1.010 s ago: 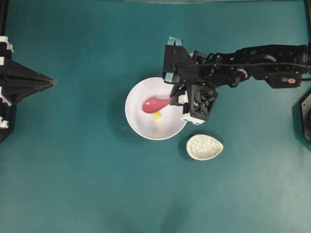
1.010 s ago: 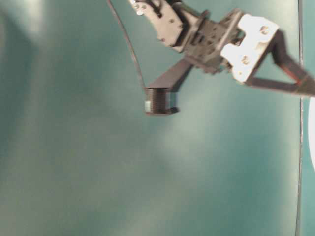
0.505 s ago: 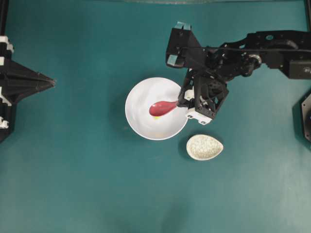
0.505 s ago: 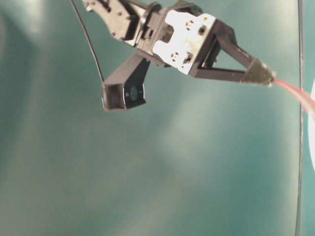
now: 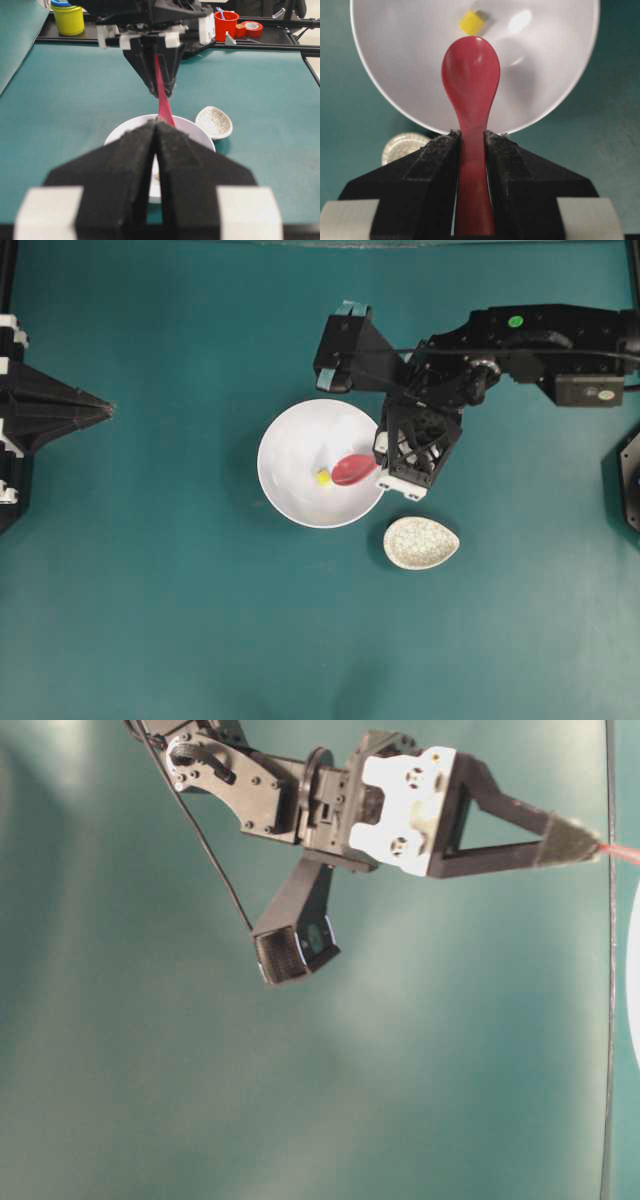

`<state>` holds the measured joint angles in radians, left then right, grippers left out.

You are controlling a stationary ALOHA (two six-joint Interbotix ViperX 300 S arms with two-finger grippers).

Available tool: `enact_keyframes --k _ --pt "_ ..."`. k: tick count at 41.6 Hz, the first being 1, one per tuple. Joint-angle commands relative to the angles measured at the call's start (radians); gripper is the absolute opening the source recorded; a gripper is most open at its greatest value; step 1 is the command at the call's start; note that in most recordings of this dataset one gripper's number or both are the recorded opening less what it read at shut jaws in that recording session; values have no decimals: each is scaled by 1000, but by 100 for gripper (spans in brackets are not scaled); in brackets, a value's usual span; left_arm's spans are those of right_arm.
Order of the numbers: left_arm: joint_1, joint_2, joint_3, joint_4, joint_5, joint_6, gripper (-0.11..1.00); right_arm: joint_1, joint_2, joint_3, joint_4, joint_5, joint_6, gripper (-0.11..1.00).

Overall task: Scoop the yellow hexagonal prism block from the bowl with a spoon using the right arm.
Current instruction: 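Push the spoon along the bowl floor toward the yellow block, then slide the spoon under the yellow block against the bowl wall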

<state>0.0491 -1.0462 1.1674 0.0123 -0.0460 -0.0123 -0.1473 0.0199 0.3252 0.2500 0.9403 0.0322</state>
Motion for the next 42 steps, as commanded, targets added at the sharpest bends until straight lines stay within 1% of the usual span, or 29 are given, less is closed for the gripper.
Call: enact_keyframes --k 1,10,14,25,42 --pt "2 5 -29 3 -3 0 0 9 -8 -23 -2 -5 3 23" --pt "2 5 -28 3 -3 0 0 11 21 -23 -3 -9 3 23" --pt "2 5 -28 3 -3 0 0 11 34 -23 -12 -18 3 23" --pt "2 5 -29 3 -3 0 0 11 51 -23 -26 -98 2 23" --pt "2 5 -31 3 -3 0 0 23 71 -21 -26 -193 -11 23"
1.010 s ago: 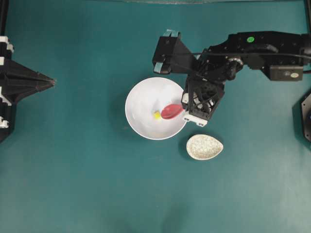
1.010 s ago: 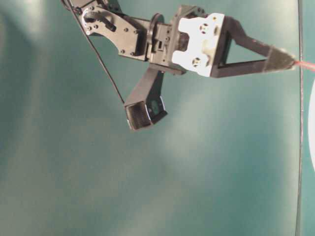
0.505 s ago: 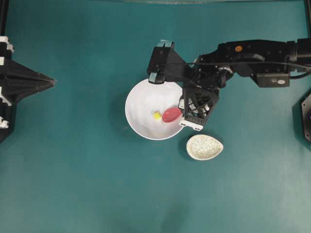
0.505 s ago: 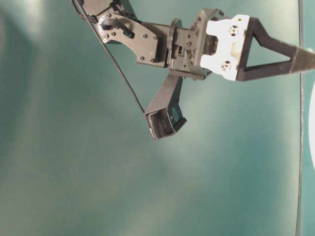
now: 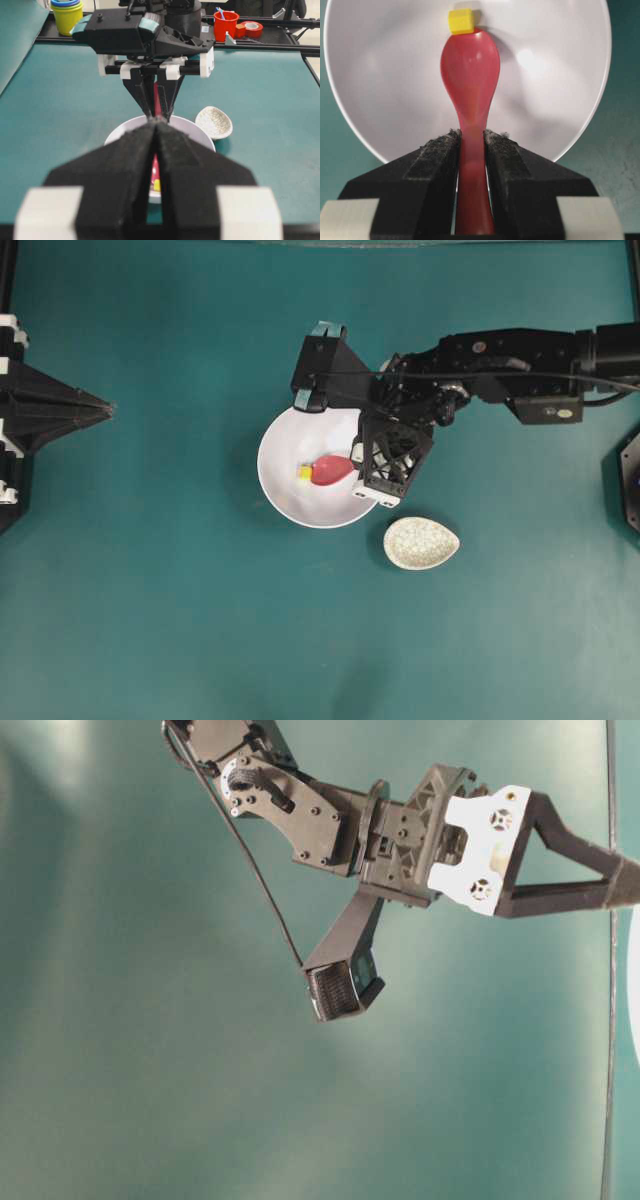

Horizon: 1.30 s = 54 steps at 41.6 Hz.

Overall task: Scoop the yellow hexagonal prism block from the bowl with a spoon using the right arm.
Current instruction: 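Slide the spoon under the yellow block against the bowl wall, then lift the spoon with the yellow block up out of the bowl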

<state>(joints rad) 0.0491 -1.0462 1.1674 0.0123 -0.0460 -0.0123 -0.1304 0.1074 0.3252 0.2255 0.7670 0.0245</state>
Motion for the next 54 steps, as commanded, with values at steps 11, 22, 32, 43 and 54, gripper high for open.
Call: enact_keyframes --k 11,22,32,43,54 --pt "2 5 -31 3 -3 -2 0 9 -17 -21 -14 -95 -12 23" --pt "2 5 -31 3 -3 -2 0 8 -17 -21 -48 -140 -18 23" --pt "2 5 -31 3 -3 -2 0 8 -25 -20 -52 -160 -14 23" --pt "2 5 -31 3 -3 -2 0 8 -60 0 -60 -198 -14 23" --pt "2 5 -31 3 -3 -2 0 9 -109 52 -60 -279 -12 23"
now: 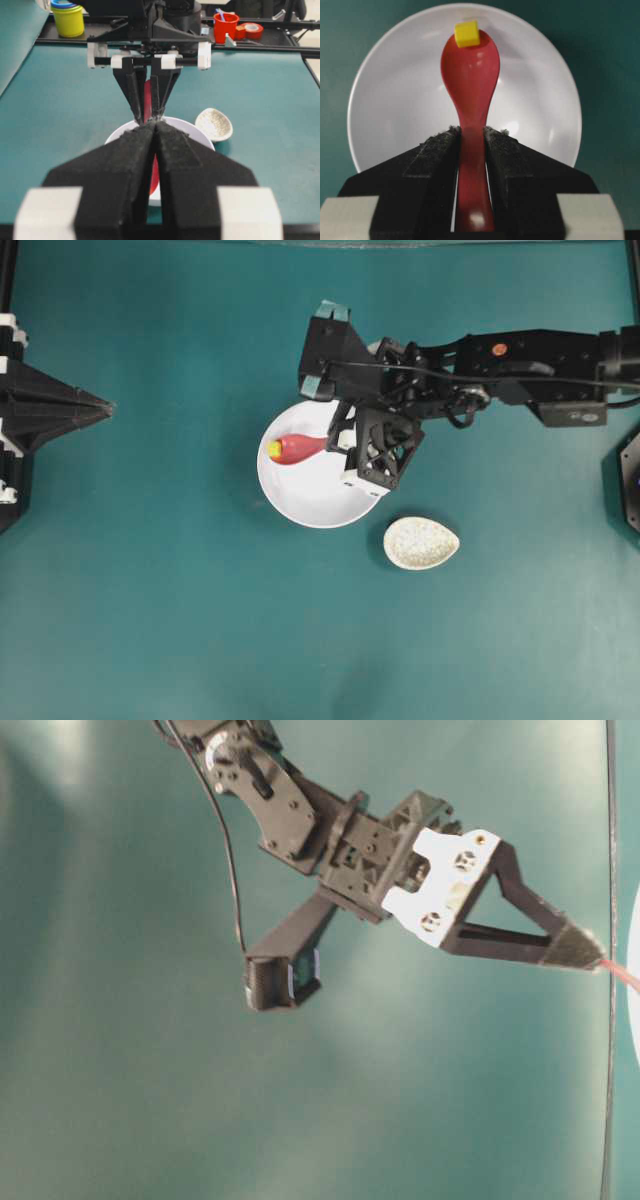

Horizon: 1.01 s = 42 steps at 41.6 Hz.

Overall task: Scoop the yellow hexagonal prism block from the bowl with a spoon using the right arm.
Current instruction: 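Lift the spoon with the yellow block up out of the bowl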

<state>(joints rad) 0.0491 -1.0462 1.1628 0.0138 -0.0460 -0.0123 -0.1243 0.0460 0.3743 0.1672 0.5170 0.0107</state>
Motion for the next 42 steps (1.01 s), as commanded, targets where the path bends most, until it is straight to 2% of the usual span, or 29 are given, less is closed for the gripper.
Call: enact_keyframes --k 1,8,13,23,28,35,42 --pt "0 5 -26 2 -3 -2 0 3 -52 8 -2 -37 2 23" --pt "2 5 -26 2 -3 -2 0 8 -97 64 -2 -124 -2 23" --pt "2 5 -26 2 -3 -2 0 21 -138 123 -3 -232 -6 23" --pt "2 5 -26 2 -3 -2 0 57 -264 278 -60 -568 -17 23" --pt "2 5 -26 2 -3 0 0 58 -333 344 -64 -672 -17 23" --pt "2 5 -26 2 -3 0 0 58 -416 405 -64 -704 -15 23" --pt "2 5 -26 2 -3 0 0 57 -442 416 -64 -704 -15 23"
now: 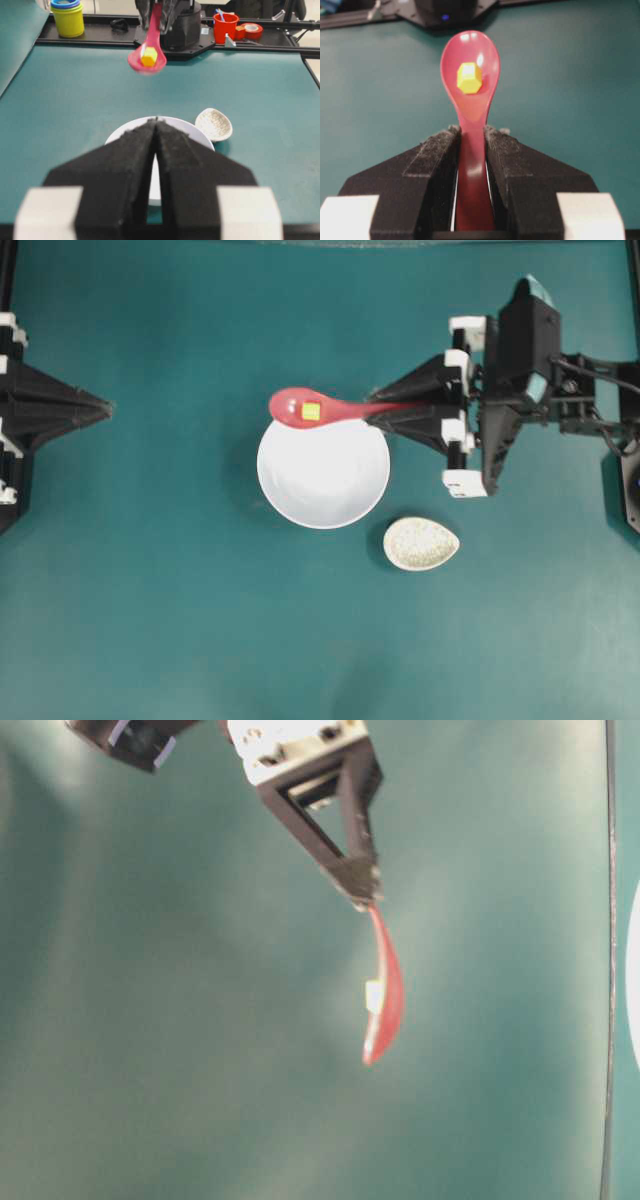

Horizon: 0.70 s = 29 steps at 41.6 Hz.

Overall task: Scoop the yellow hexagonal prism block from the bowl with a spoon using the right arm.
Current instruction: 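Lift the spoon with the yellow block up out of the bowl, then hold the loaded spoon steady above the white bowl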

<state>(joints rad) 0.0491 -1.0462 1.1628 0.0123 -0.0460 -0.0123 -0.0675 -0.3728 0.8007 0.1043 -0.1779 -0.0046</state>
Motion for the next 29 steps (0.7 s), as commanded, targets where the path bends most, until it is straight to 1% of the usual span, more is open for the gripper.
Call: enact_keyframes --k 1,14,16,20,29 --pt "2 5 -26 3 -3 0 0 2 -23 -11 -2 -9 0 23" --pt "0 6 -21 3 8 5 0 2 -21 -9 -2 -11 -3 23" --pt "2 8 -21 3 14 6 0 2 -21 -14 2 -15 8 23" --pt "2 6 -21 3 28 6 0 2 -20 -12 2 -15 8 23" --pt "2 5 -21 3 21 6 0 2 -20 -12 2 -9 8 23"
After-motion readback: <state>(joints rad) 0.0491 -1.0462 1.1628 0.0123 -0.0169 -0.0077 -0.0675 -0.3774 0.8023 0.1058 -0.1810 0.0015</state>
